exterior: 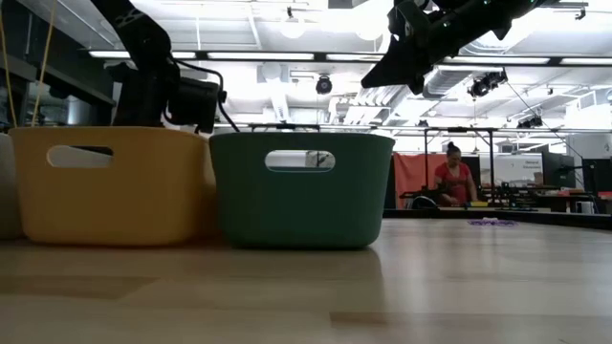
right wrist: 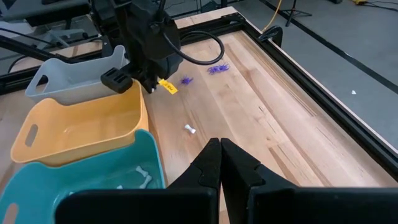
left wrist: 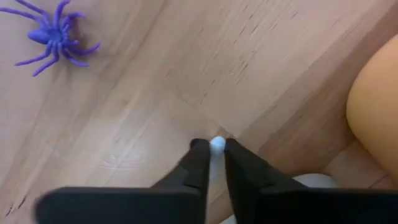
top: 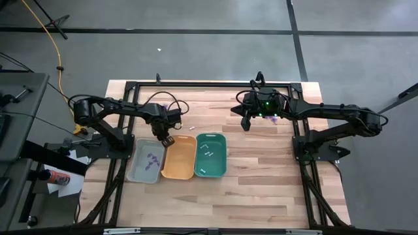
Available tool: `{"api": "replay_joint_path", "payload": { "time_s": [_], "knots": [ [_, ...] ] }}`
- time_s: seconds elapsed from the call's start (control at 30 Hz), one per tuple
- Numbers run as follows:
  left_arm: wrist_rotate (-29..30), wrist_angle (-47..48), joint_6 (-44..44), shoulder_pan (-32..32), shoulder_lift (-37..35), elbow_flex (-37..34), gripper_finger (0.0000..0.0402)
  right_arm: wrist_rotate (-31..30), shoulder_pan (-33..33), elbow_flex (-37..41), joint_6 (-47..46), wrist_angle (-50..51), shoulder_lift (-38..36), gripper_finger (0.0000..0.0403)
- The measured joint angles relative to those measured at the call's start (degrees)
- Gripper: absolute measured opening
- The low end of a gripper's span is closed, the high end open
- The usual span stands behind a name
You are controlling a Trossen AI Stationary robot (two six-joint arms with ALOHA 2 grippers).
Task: Sort Halloween decoration
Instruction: Put the white bone toy into the green bin
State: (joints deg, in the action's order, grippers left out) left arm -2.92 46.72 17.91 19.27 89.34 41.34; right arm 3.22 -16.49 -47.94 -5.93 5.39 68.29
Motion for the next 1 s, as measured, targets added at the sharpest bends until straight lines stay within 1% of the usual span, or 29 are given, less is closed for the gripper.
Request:
{"api": "replay_joint_path", "payload": {
  "time_s": [0.07, 0.23, 0.4, 0.43, 0.63, 0.73, 0.83, 0.93, 1.0],
  "knots": [
    [0.0, 0.04, 0.02, 0.04, -0.02, -0.02, 0.0009, 0.0, 0.02, 0.0, -0.01, 0.0, 0.0, 0.0],
    [-0.74, 0.06, -0.04, 0.44, -0.44, -0.05, 0.0009, 0.02, 0.0, 0.0, -0.02, 0.0, 0.0, 0.0],
    [-1.03, -0.08, -0.1, 3.03, -2.83, -0.39, 0.0003, 0.0, 0.0, 0.0, -0.02, -0.02, 0.0, 0.0],
    [-0.37, -0.01, -0.2, 3.82, -3.53, -0.4, 0.0002, 0.0, 0.0, 0.0, -0.02, -0.02, 0.0, 0.0],
    [-0.59, 0.97, -1.14, 9.06, -9.56, 0.29, 0.0001, 0.01, 0.0, 0.0, -0.02, -0.04, 0.0, 0.0],
    [0.25, 0.91, -2.97, 11.7, -12.82, 2.1, 0.0, 0.0, 0.0, 0.0, -0.02, -0.08, 0.0, 0.0],
    [2.48, 0.72, -5.04, 14.12, -15.81, 4.9, 0.0, 0.02, 0.0, 0.0, -0.27, -0.92, 0.0, 0.0],
    [3.89, -3.2, -7.04, 16.06, -18.93, 7.36, 0.0, 0.02, 0.02, 0.0, -1.34, -3.23, 0.0, 0.0],
    [3.73, -9.13, -7.89, 16.92, -21.25, 8.29, 0.0, 0.02, 0.02, 0.0, -1.69, -5.4, 0.0, 0.0]
  ]
}}
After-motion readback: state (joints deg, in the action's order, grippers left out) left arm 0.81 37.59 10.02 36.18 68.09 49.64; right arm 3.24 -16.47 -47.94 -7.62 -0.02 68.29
